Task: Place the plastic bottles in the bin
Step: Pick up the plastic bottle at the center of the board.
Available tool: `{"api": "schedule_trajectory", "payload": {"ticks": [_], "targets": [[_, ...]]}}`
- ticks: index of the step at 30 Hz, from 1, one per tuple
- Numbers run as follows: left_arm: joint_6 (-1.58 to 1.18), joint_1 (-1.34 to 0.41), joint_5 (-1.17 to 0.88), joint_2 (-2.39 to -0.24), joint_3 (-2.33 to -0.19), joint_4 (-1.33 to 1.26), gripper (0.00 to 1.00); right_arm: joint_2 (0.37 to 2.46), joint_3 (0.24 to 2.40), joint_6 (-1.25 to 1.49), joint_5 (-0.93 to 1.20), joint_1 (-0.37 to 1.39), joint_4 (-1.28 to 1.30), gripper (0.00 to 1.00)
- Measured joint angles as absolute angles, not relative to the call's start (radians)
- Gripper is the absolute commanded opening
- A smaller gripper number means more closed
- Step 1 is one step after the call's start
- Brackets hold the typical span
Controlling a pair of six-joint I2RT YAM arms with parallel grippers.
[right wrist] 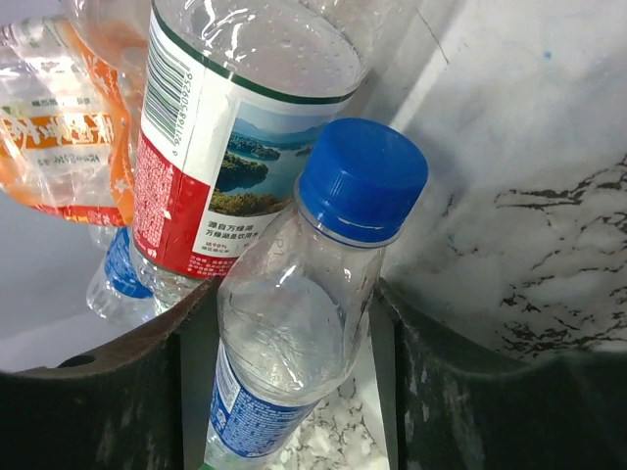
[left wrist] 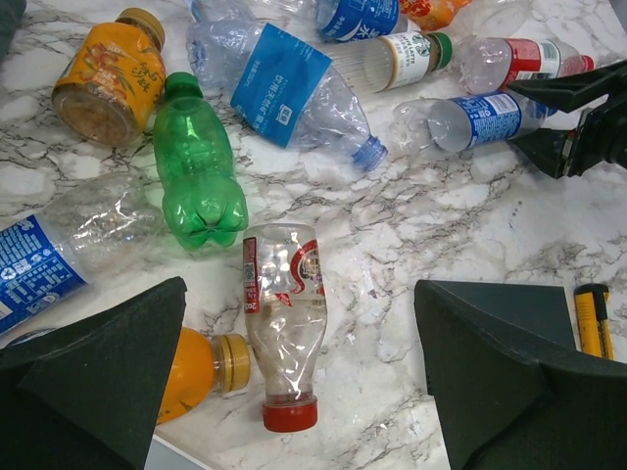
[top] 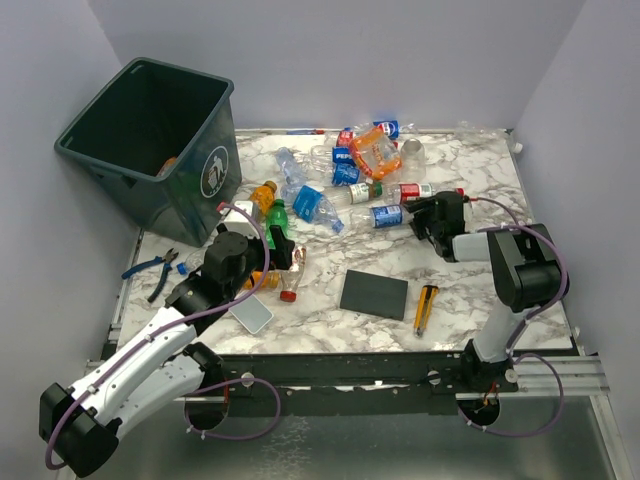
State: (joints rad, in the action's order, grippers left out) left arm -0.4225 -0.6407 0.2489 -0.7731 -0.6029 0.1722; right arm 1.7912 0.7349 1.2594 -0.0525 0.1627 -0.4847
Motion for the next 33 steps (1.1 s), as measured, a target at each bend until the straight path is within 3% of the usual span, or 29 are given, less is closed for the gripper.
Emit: {"api": "schedule_trajectory", "payload": {"ticks": [6,11,17,20,25,33], "targets": [[-0.424,-0.641,0.249,-0.772,-0.599,0.170,0.99,1.692,0.660,1.190,-0.019,0.166,-0.459,0.35],[-0.438,-0.641,0.261,-0.762,-0.596,0.154,0.99,1.398,0.593,1.011,0.030,0.180,-0.334,0.32],[-0.469,-0.641,0.222,-0.734,-0.556,-0.015,0.99,1.084,0.659,0.707,0.252,0.200,-0.178,0.31],[-0.471,-0.640,0.107,-0.751,-0.551,-0.159,0.99,1.037,0.722,0.599,0.407,0.223,-0.086,0.31],[-0.487,-0.638,-0.264,-0.951,-0.713,-0.319,0.99,0.972,0.755,0.521,0.681,0.293,-0.028,0.32],[-0.619,-0.680,-0.643,-1.179,-0.824,-0.455,0.99,0.878,0.749,0.600,0.879,0.322,-0.225,0.31]]}}
